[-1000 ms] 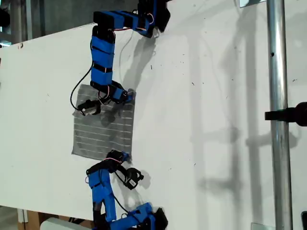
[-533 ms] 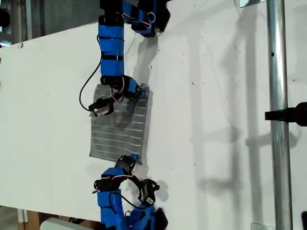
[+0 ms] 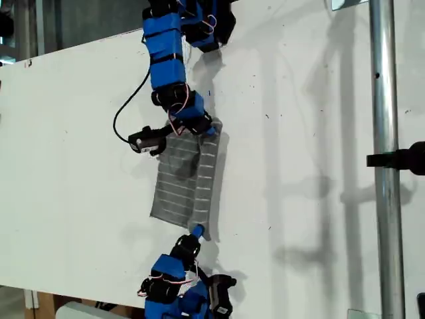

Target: Grasp corners of a towel and fold twice.

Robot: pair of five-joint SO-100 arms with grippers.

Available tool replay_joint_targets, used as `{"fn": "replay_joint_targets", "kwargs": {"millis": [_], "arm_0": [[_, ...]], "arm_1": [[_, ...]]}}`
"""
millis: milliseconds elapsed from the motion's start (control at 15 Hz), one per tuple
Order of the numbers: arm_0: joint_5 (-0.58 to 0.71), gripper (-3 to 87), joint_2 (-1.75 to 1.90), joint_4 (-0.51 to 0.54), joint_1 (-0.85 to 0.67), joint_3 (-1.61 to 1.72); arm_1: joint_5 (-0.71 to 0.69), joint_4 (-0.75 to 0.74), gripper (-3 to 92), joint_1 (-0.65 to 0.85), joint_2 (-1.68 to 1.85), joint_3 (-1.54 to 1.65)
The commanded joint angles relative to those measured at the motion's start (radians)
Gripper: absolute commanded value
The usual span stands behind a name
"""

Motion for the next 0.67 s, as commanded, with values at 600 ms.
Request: {"fn": "replay_joint_targets", "kwargs": {"millis": [600], "arm_0": [[0.517, -2.6, -0.463, -0.072, -0.548, -0.549]], "arm_1": [[-0.489, -0.126, -0.2, 0.640, 0.302, 0.057]]}}
